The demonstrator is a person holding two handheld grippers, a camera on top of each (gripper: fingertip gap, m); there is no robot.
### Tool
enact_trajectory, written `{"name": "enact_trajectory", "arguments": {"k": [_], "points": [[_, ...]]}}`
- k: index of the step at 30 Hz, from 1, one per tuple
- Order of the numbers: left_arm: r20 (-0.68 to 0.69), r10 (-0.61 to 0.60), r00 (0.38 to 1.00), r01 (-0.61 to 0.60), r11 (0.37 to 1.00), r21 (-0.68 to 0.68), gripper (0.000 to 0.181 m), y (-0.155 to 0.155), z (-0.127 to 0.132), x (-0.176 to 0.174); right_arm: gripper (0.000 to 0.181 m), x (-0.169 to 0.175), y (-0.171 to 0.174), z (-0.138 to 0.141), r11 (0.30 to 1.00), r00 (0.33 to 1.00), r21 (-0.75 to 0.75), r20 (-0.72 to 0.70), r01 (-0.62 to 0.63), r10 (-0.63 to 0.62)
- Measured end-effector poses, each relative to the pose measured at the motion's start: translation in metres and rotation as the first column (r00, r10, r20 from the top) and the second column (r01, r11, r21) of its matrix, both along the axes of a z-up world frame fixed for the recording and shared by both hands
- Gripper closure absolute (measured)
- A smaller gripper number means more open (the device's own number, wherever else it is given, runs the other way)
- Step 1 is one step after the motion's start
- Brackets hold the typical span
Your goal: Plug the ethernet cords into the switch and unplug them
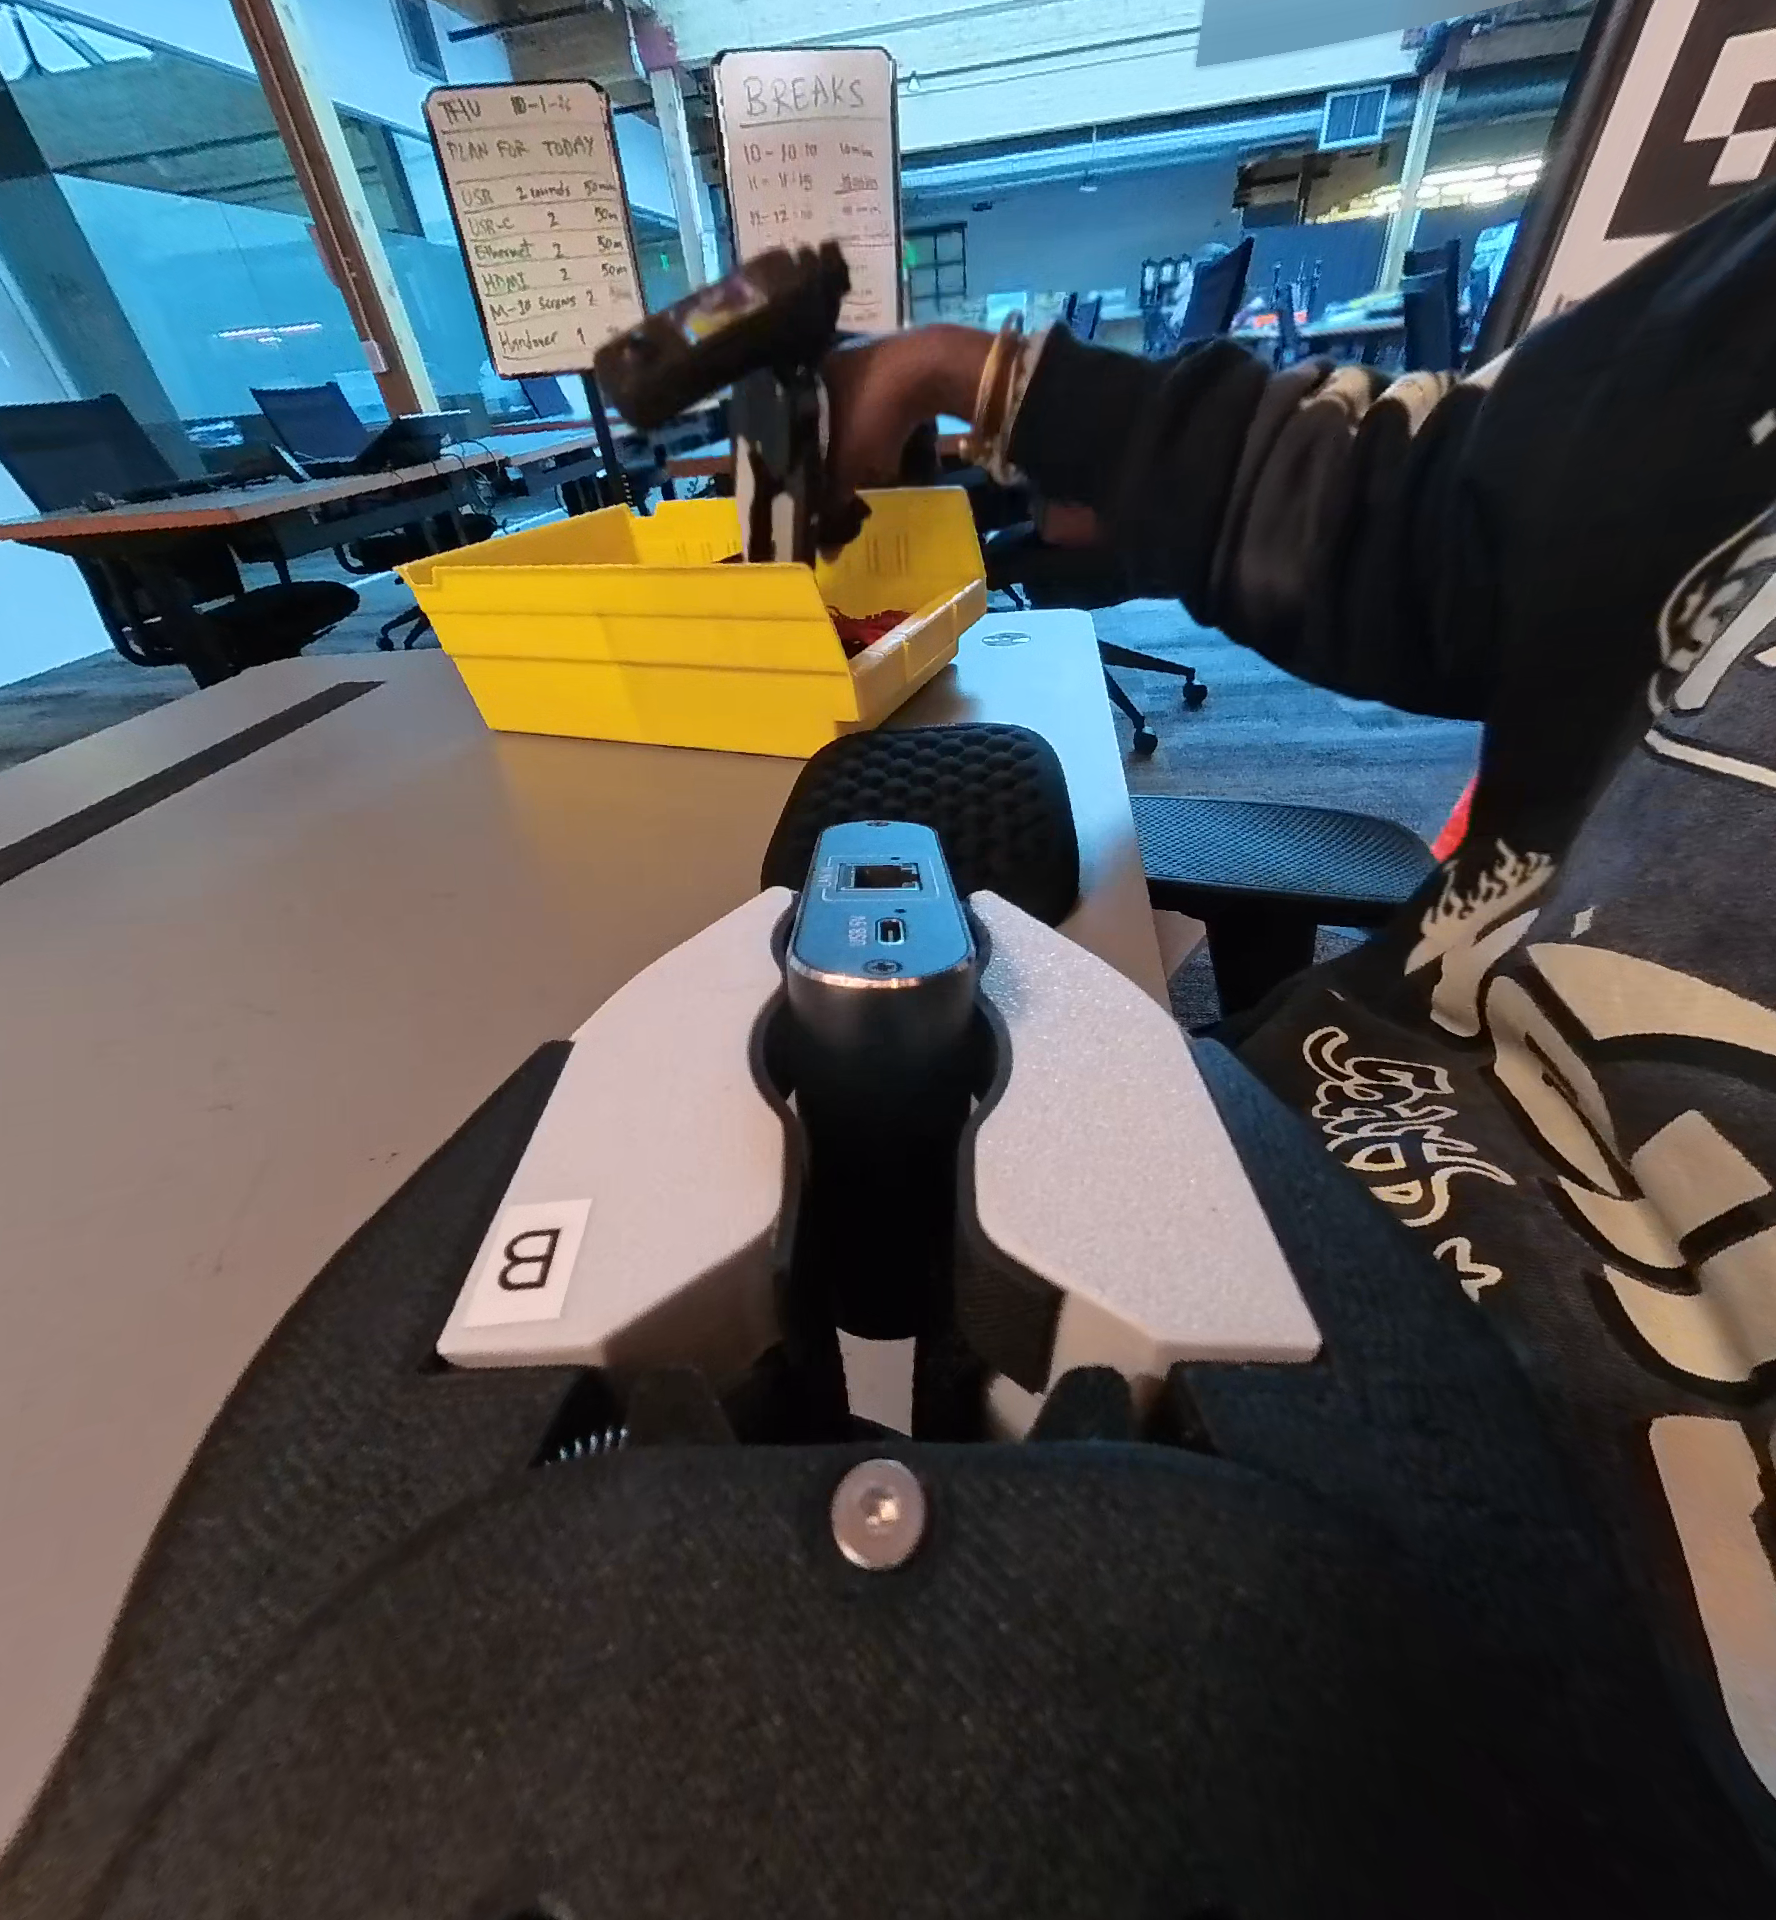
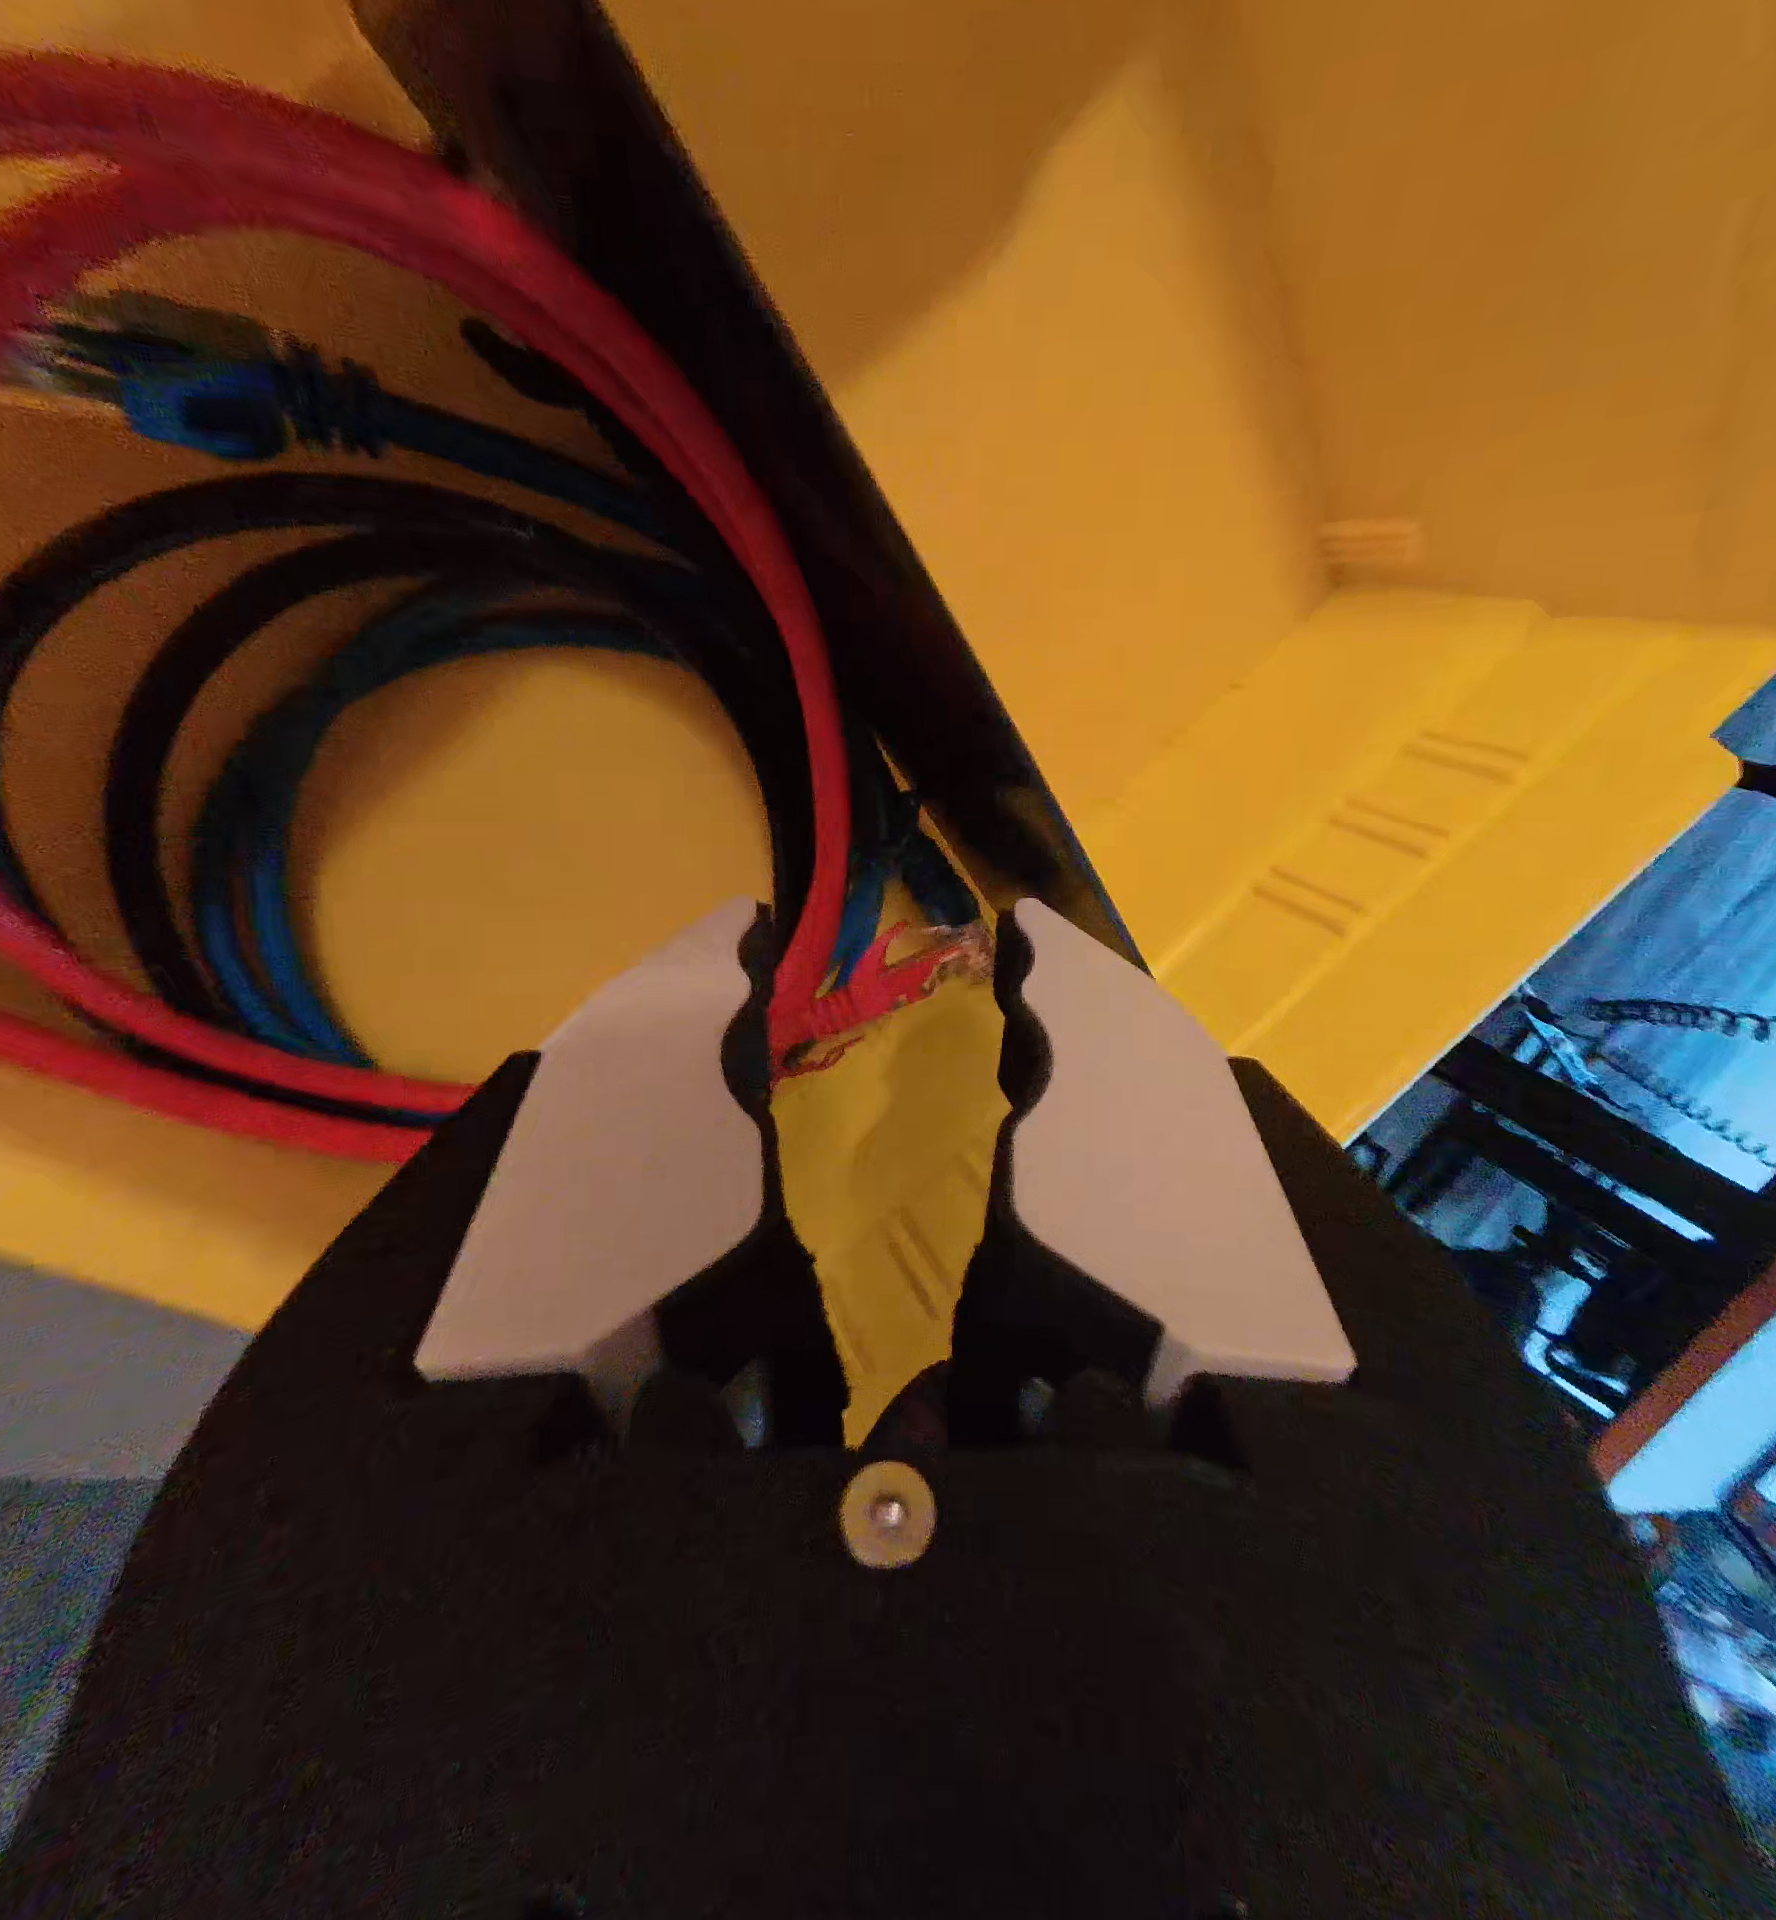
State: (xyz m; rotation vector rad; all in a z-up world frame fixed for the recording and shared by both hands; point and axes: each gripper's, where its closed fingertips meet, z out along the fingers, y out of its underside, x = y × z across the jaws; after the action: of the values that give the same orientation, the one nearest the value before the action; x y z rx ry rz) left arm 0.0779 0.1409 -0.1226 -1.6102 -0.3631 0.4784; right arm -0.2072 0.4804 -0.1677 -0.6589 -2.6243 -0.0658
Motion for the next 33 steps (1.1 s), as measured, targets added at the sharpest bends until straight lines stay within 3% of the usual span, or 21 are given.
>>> {"name": "enact_trajectory", "arguments": {"k": [3, 6, 8, 10, 12, 15, 17, 18, 21, 23, 27, 30, 33], "points": [[-0.005, 0.002, 1.000, -0.002, 1.000, -0.002, 0.155, 0.000, 0.000, 0.000, 0.141, 0.009, -0.023, 0.021, 0.978, 1.000, -0.208, 0.022, 0.004, 0.001], [-0.002, 0.019, 1.000, -0.019, 1.000, 0.005, 0.155, -0.001, 0.001, -0.002, 0.142, 0.037, -0.069, 0.035, 0.895, 0.994, -0.442, 0.065, -0.054, 0.092], [0.002, 0.023, 1.000, -0.023, 1.000, 0.015, 0.154, -0.003, 0.002, -0.003, 0.142, 0.049, -0.091, 0.051, 0.849, 0.993, -0.516, -0.032, -0.112, 0.112], [0.001, 0.030, 1.000, -0.030, 0.999, 0.033, 0.154, -0.004, 0.004, -0.004, 0.142, 0.067, -0.122, 0.077, 0.746, 0.982, -0.639, -0.154, -0.185, 0.112], [0.000, 0.033, 0.999, -0.033, 0.997, 0.066, 0.154, -0.007, 0.008, -0.004, 0.137, 0.102, -0.166, 0.110, 0.543, 0.941, -0.769, -0.290, -0.337, 0.174], [-0.011, 0.042, 0.999, -0.040, 0.989, 0.140, 0.154, -0.014, 0.017, -0.004, 0.116, 0.179, -0.234, 0.146, 0.103, 0.801, -0.828, -0.491, -0.552, 0.343], [-0.027, 0.037, 0.999, -0.031, 0.982, 0.187, 0.155, -0.018, 0.024, -0.002, 0.091, 0.225, -0.270, 0.140, -0.105, 0.708, -0.817, -0.548, -0.567, 0.446], [-0.044, 0.040, 0.998, -0.030, 0.978, 0.209, 0.154, -0.021, 0.028, -0.001, 0.086, 0.245, -0.287, 0.128, -0.160, 0.660, -0.816, -0.550, -0.556, 0.511], [-0.094, 0.029, 0.995, -0.001, 0.958, 0.286, 0.154, -0.027, 0.041, 0.005, 0.086, 0.282, -0.333, 0.082, -0.194, 0.569, -0.841, -0.493, -0.504, 0.659], [-0.110, 0.003, 0.994, 0.035, 0.941, 0.337, 0.154, -0.030, 0.048, 0.010, 0.094, 0.297, -0.355, 0.066, -0.230, 0.526, -0.849, -0.483, -0.475, 0.700], [-0.101, -0.007, 0.995, 0.046, 0.923, 0.381, 0.154, -0.034, 0.053, 0.012, 0.126, 0.306, -0.387, 0.064, -0.292, 0.519, -0.866, -0.482, -0.406, 0.706], [-0.104, -0.006, 0.995, 0.044, 0.931, 0.363, 0.154, -0.033, 0.051, 0.012, 0.157, 0.310, -0.399, 0.064, -0.290, 0.525, -0.880, -0.461, -0.377, 0.716], [-0.091, 0.016, 0.996, 0.018, 0.931, 0.365, 0.153, -0.034, 0.049, 0.009, 0.157, 0.306, -0.397, 0.066, -0.295, 0.544, -0.889, -0.449, -0.350, 0.709]]}}
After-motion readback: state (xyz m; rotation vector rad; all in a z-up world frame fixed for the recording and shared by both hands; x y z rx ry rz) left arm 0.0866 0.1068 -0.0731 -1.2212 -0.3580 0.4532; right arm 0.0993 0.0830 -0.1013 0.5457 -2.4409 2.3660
